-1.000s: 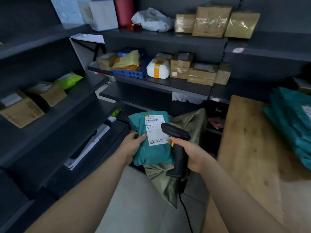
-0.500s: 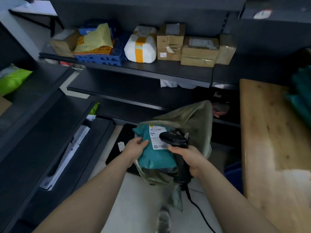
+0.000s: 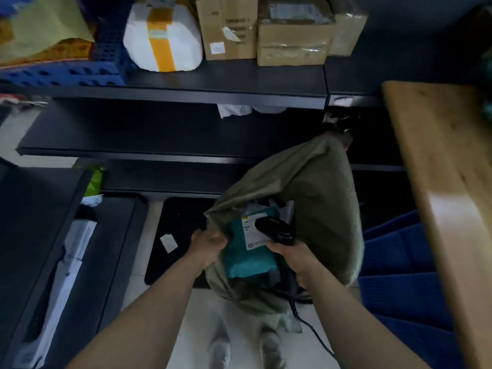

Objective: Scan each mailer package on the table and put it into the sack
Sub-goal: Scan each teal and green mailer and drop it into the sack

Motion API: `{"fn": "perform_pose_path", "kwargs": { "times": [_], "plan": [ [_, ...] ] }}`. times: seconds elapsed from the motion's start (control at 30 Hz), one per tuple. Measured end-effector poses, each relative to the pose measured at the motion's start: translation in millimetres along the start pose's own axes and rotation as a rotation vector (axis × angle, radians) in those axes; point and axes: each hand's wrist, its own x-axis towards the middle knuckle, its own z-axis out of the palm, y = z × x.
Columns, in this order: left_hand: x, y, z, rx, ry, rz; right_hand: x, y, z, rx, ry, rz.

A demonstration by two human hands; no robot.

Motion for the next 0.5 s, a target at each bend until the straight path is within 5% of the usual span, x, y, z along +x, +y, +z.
{"fn": "perform_pose_path", "kwargs": {
  "times": [0.17, 0.4, 0.5],
  "plan": [
    [34.7, -21.0, 4.5, 0.082, 0.03, 0.046, 44.4, 18.9, 5.2, -0.082, 0.102, 0.03],
    [70.4, -24.4, 52.9, -0.094, -0.247, 0.092, 77.7, 38.8, -2.0, -0.05, 0.204, 0.053],
    [78.9, -24.1, 67.8, -0.127, -0.194, 0.113, 85.4, 42.0, -5.0, -0.033, 0.216, 0.039]
  ]
}}
